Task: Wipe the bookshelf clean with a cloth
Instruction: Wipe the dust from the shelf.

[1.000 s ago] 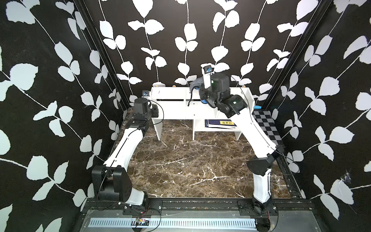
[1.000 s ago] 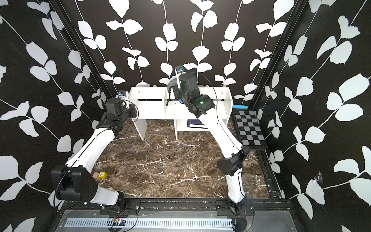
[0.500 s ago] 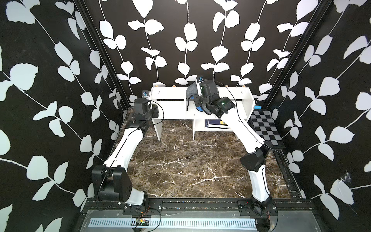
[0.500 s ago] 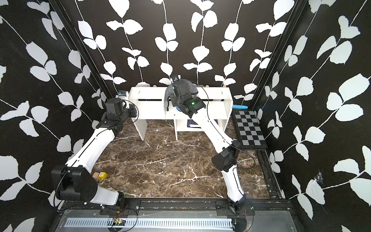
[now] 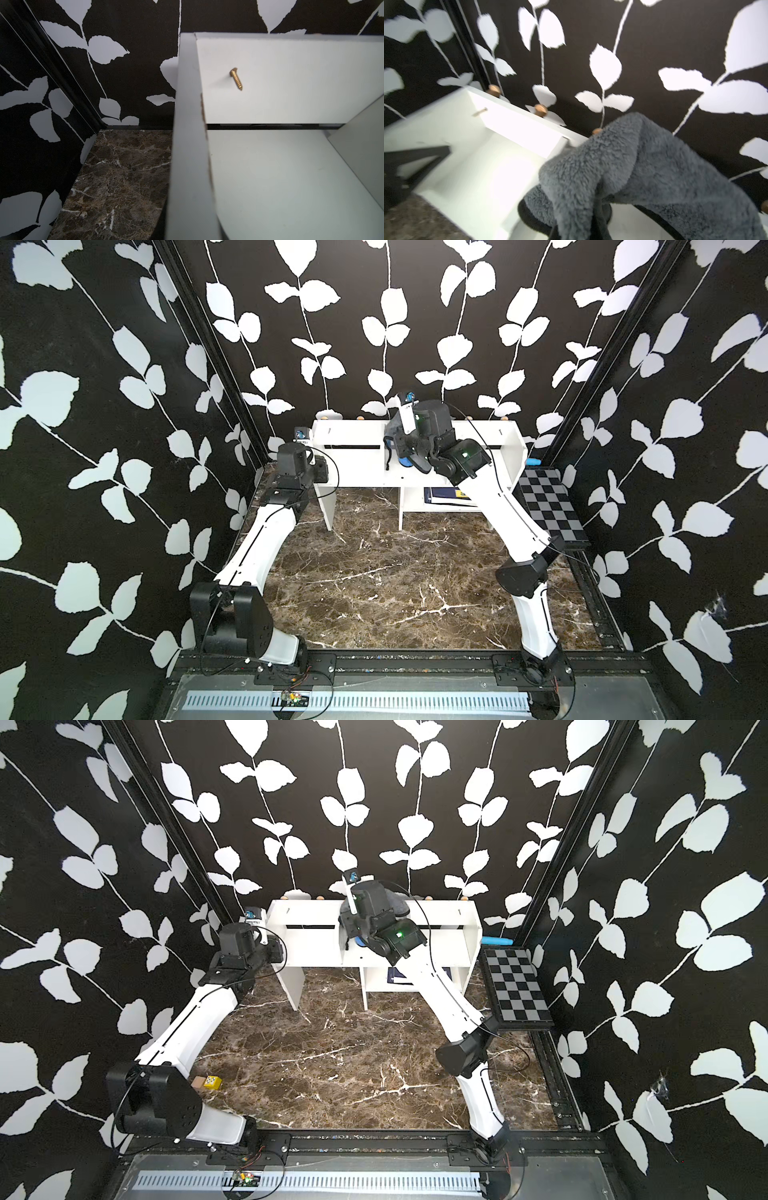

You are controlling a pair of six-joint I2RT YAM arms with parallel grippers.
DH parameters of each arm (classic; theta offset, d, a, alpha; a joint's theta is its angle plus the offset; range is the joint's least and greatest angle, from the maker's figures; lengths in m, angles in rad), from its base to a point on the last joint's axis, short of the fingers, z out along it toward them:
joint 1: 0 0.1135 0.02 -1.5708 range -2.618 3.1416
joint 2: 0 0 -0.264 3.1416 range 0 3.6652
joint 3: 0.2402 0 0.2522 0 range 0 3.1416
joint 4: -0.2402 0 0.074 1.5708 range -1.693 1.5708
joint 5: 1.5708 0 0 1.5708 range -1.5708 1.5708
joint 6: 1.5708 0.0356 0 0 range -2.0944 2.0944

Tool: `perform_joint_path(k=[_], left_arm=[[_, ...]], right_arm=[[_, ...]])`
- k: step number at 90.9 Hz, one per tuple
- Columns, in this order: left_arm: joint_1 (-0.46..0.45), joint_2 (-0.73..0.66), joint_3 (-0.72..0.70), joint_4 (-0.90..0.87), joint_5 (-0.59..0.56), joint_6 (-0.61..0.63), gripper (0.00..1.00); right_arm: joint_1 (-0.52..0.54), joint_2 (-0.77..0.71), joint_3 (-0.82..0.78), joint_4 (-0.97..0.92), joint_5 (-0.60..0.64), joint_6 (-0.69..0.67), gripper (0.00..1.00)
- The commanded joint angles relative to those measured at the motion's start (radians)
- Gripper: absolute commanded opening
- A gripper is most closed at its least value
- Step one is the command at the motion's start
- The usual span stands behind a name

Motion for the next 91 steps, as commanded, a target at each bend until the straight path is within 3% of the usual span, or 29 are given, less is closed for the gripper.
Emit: perform_joint_path(k=[1, 20, 38, 63, 80, 91], left_arm=[[0.041, 0.021, -0.002, -0.069, 0.018, -0.159, 0.0], [0.04, 0.023, -0.002, -0.068, 0.022, -0.163, 0.0], [0.041, 0.018, -0.003, -0.069, 0.017, -0.159, 0.0], [0.041, 0.021, -0.001, -0.069, 0.022, -0.163, 0.0], [0.041, 0.019, -0.004, -0.068, 0.018, -0.16, 0.0], [0.041, 0.021, -0.004, -0.068, 0.02, -0.162, 0.0]], right_arm=[[0.001, 0.028, 0.068, 0.077, -0.074, 0.045, 0.0], [-0.001, 0.071, 0.05, 0.084, -0.083, 0.058, 0.0], [-0.015, 0.054, 0.011, 0.043, 0.073, 0.031, 0.0], [-0.056, -0.148, -0.366, 0.152, 0.204, 0.078, 0.0], [-0.055, -0.202, -0.568, 0.214, 0.234, 0.092, 0.0], [-0.057, -0.2, -0.617, 0.214, 0.237, 0.094, 0.0]])
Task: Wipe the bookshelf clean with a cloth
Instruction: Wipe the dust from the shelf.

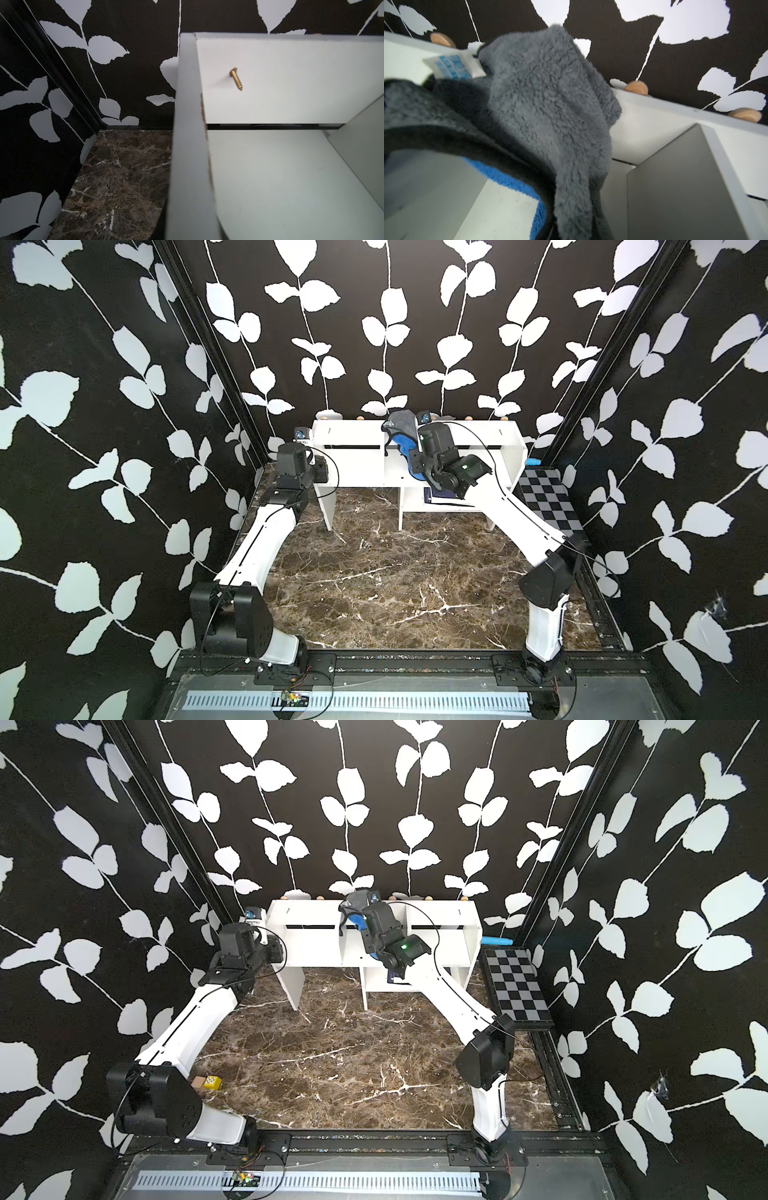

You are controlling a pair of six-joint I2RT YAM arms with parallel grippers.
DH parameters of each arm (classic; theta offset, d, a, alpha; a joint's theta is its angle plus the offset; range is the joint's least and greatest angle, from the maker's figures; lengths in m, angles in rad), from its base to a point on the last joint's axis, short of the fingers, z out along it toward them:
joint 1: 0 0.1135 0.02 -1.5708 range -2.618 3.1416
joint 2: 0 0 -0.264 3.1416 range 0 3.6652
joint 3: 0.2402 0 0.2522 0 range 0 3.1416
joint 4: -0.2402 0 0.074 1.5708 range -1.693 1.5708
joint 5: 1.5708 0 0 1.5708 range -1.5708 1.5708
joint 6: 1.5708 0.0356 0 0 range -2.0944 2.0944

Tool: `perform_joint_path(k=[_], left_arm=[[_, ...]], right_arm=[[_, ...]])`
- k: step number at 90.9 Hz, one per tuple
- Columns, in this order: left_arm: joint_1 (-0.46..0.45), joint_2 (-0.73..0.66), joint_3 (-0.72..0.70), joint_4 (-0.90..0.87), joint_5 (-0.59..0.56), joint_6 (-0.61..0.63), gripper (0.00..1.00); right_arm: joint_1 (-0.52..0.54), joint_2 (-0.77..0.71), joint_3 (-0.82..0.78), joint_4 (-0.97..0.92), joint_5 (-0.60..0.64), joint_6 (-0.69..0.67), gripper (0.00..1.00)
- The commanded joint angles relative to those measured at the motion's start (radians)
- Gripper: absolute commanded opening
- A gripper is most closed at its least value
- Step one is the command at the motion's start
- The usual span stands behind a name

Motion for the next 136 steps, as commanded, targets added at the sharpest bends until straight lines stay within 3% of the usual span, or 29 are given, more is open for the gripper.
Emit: perform_joint_path(k=[1, 23, 45, 68, 87, 117, 136], left_arm=[[0.041, 0.021, -0.004, -0.068, 0.019, -0.162, 0.0], [0.041, 0.021, -0.003, -0.069, 0.018, -0.161, 0.0], [0.041, 0.02, -0.002, -0.07, 0.018, -0.162, 0.0], [0.041, 0.018, -0.002, -0.071, 0.012, -0.158, 0.0], [0.041, 0.017, -0.001, -0.072, 0.012, -0.159, 0.0], [0.041, 0.014, -0.002, -0.073, 0.01, -0.159, 0.0], [0.041, 0.016, -0.002, -0.073, 0.009, -0.158, 0.0]], right_arm=[[0.002, -0.005, -0.04, 0.04, 0.039, 0.016, 0.0], [0.004, -0.012, -0.082, 0.019, 0.011, 0.013, 0.0], [0.005, -0.056, -0.112, 0.016, 0.114, -0.03, 0.0], [0.016, -0.169, -0.009, 0.048, 0.161, -0.096, 0.0], [0.007, -0.3, -0.09, 0.179, 0.241, -0.158, 0.0], [-0.138, -0.323, -0.233, 0.142, 0.142, 0.02, 0.0], [-0.239, -0.328, -0.407, 0.161, 0.095, 0.124, 0.0]])
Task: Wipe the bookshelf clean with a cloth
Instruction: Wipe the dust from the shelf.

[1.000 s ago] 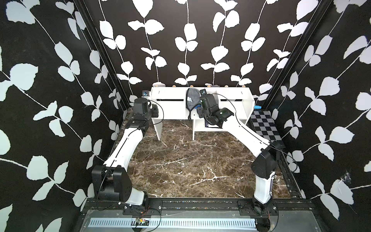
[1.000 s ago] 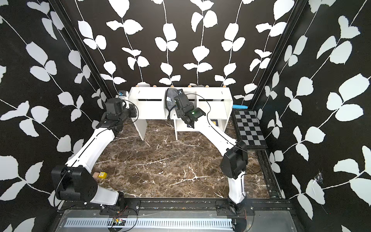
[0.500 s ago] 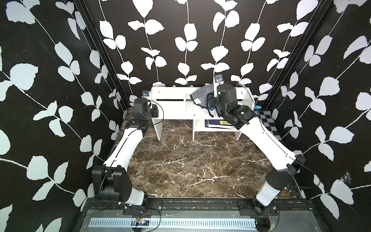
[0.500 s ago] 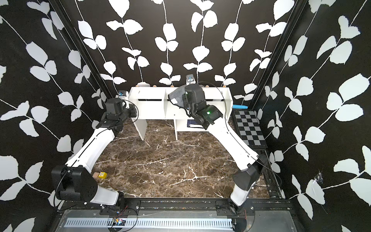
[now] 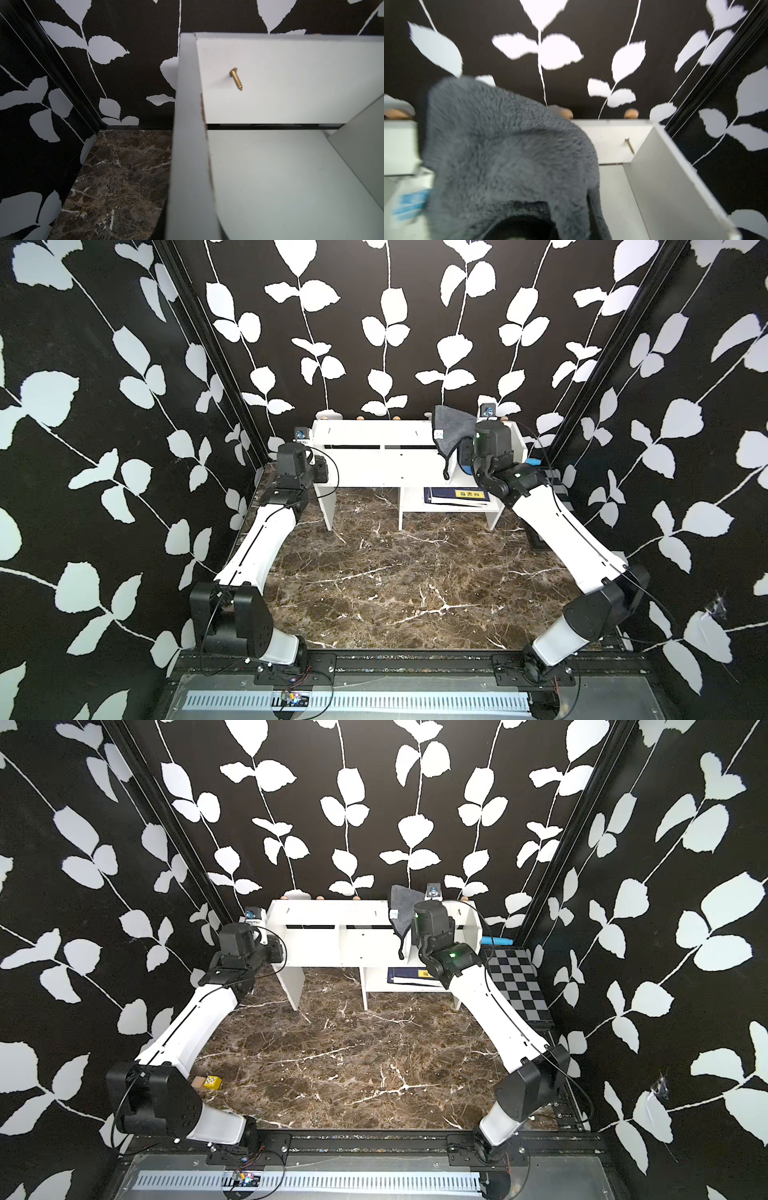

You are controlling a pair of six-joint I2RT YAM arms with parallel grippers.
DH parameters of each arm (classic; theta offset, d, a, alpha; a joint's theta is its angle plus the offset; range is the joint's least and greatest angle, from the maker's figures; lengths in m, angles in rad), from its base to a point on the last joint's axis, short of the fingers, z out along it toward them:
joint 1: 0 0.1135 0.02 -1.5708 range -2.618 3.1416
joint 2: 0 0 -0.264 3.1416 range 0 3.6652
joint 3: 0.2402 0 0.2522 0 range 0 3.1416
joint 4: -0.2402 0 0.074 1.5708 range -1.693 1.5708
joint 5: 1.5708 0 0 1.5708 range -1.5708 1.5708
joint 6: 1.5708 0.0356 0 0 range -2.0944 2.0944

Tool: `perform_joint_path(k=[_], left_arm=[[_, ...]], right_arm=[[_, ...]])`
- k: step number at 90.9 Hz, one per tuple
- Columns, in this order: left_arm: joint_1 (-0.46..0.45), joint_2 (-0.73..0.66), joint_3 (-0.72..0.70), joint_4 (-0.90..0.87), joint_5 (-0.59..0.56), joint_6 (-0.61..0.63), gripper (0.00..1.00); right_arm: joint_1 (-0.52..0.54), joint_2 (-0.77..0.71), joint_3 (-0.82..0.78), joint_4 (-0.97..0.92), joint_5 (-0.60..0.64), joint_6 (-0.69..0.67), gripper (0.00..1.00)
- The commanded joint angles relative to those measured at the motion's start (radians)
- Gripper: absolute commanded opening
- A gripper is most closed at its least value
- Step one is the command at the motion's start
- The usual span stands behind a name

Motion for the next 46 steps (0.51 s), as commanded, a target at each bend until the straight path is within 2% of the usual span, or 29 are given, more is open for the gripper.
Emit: perform_joint_path(k=[1, 9, 25, 46], left_arm=[[0.04, 0.017, -0.003, -0.073, 0.009, -0.157, 0.0], [0.039, 0.017, -0.003, -0.073, 0.007, -0.156, 0.0], [0.04, 0.02, -0.002, -0.073, 0.003, -0.154, 0.0], [0.04, 0.02, -0.002, -0.076, 0.004, -0.154, 0.0]], right_arm=[[-0.057, -0.011, -0.071, 0.027, -0.044, 0.098, 0.0], [-0.101, -0.036, -0.137, 0.03, -0.078, 0.13, 0.0], [-0.129, -0.1, -0.215, 0.014, -0.07, 0.103, 0.0], [-0.11, -0.326, -0.29, -0.035, -0.141, 0.015, 0.0]])
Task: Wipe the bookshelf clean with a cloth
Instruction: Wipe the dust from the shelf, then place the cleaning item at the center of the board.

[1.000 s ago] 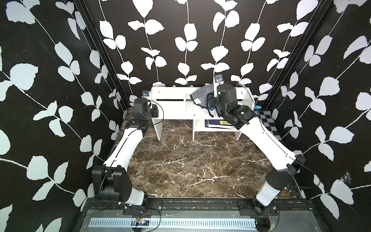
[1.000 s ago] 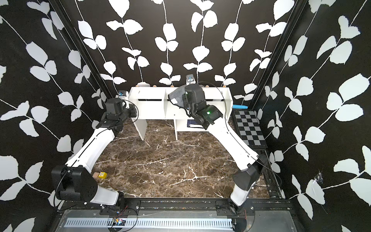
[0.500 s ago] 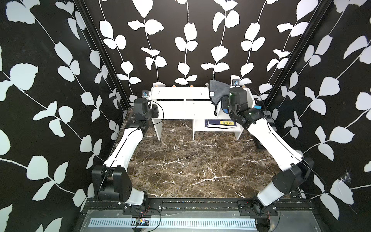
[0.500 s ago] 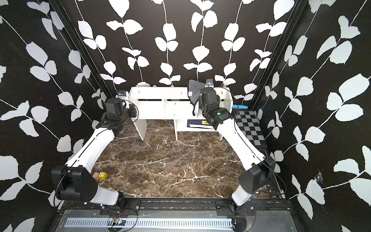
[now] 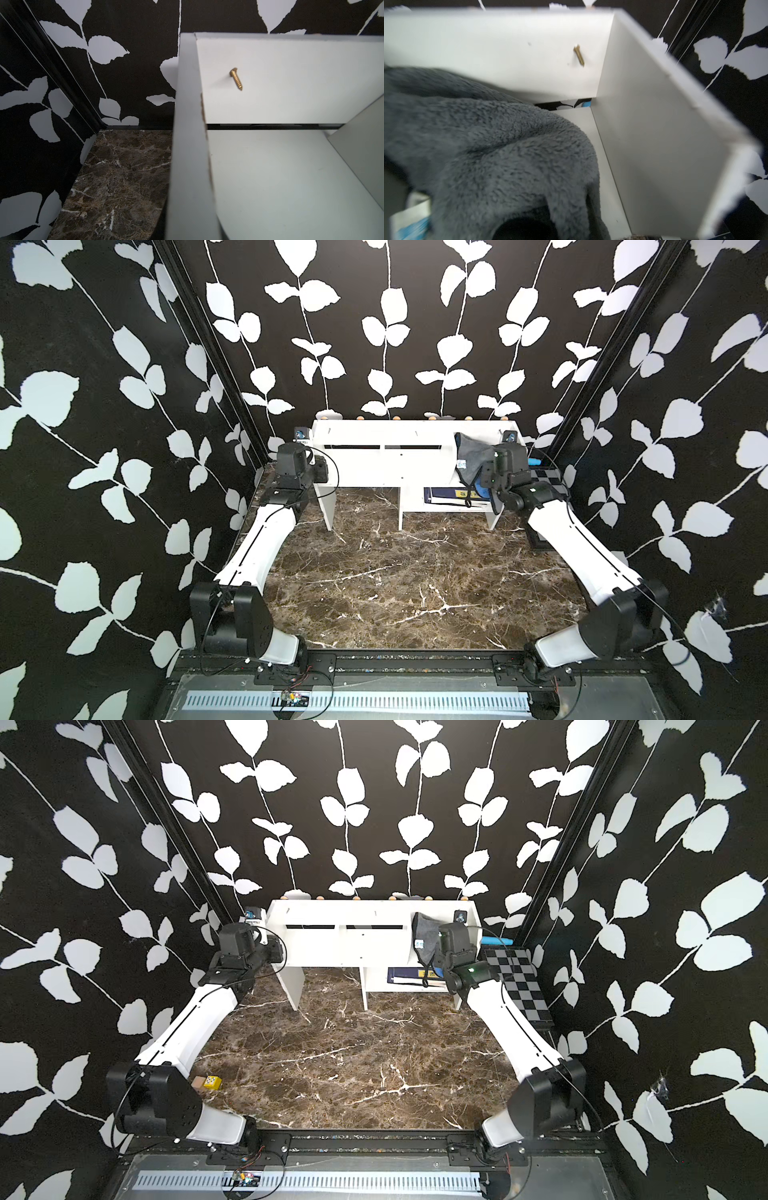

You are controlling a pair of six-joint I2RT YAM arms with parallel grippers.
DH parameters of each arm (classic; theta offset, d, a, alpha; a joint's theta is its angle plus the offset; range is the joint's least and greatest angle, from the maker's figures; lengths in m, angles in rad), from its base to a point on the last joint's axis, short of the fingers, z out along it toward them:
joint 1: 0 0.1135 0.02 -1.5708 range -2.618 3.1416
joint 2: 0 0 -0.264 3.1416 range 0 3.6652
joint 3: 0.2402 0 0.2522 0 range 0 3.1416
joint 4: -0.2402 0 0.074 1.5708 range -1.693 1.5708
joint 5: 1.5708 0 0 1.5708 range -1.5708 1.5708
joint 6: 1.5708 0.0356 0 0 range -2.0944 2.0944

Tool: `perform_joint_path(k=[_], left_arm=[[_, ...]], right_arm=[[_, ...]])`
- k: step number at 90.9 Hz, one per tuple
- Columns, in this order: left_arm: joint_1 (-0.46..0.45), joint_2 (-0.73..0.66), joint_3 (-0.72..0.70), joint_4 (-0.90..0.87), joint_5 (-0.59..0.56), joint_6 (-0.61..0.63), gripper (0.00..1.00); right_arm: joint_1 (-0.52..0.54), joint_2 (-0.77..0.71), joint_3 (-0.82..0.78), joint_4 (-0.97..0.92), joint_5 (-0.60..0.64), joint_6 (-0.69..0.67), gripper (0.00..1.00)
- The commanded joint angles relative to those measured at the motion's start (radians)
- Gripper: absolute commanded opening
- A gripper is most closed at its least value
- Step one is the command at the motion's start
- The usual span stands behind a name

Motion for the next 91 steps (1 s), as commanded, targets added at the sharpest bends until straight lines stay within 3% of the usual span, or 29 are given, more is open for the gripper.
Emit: perform_joint_path(k=[1, 12, 21, 28, 39, 41, 44, 46, 74, 79, 82, 83, 85, 91], left_arm=[[0.04, 0.019, -0.003, -0.075, 0.003, -0.155, 0.0], [0.04, 0.017, -0.002, -0.079, 0.0, -0.163, 0.0], [0.038, 0.014, -0.006, -0.082, -0.006, -0.179, 0.18], [0.038, 0.006, -0.002, -0.094, -0.029, -0.189, 0.35], [0.038, -0.011, 0.013, -0.121, -0.08, -0.177, 0.53], [0.038, -0.015, 0.013, -0.124, -0.085, -0.175, 0.61], [0.038, -0.023, 0.013, -0.125, -0.086, -0.169, 0.91], [0.038, -0.028, 0.013, -0.13, -0.088, -0.166, 0.97], [0.038, -0.168, -0.03, -0.212, -0.234, -0.119, 0.99], [0.037, -0.2, -0.046, -0.237, -0.284, -0.104, 0.99], [0.037, -0.22, -0.059, -0.246, -0.318, -0.094, 0.99], [0.037, -0.226, -0.063, -0.248, -0.329, -0.09, 0.98], [0.037, -0.239, -0.073, -0.251, -0.352, -0.081, 0.98], [0.037, -0.281, -0.105, -0.25, -0.421, -0.065, 0.98]], right_arm=[[0.019, -0.142, -0.029, -0.016, -0.046, -0.052, 0.0], [0.06, -0.285, -0.1, -0.084, -0.073, -0.097, 0.0], [0.083, -0.371, -0.193, -0.157, -0.057, -0.071, 0.0], [0.102, -0.428, -0.304, -0.148, -0.112, -0.011, 0.0], [0.151, -0.444, -0.454, -0.116, -0.138, 0.05, 0.0], [0.157, -0.441, -0.481, -0.105, -0.139, 0.061, 0.0], [0.162, -0.438, -0.519, -0.082, -0.147, 0.078, 0.0], [0.164, -0.434, -0.544, -0.058, -0.159, 0.09, 0.0], [0.164, -0.222, -0.65, 0.084, -0.171, 0.164, 0.0], [0.165, -0.189, -0.643, 0.078, -0.194, 0.169, 0.23], [0.166, -0.18, -0.636, 0.067, -0.201, 0.174, 0.8], [0.166, -0.178, -0.634, 0.063, -0.2, 0.176, 0.9], [0.166, -0.177, -0.629, 0.051, -0.195, 0.177, 0.97], [0.166, -0.195, -0.61, 0.013, -0.16, 0.168, 1.0]])
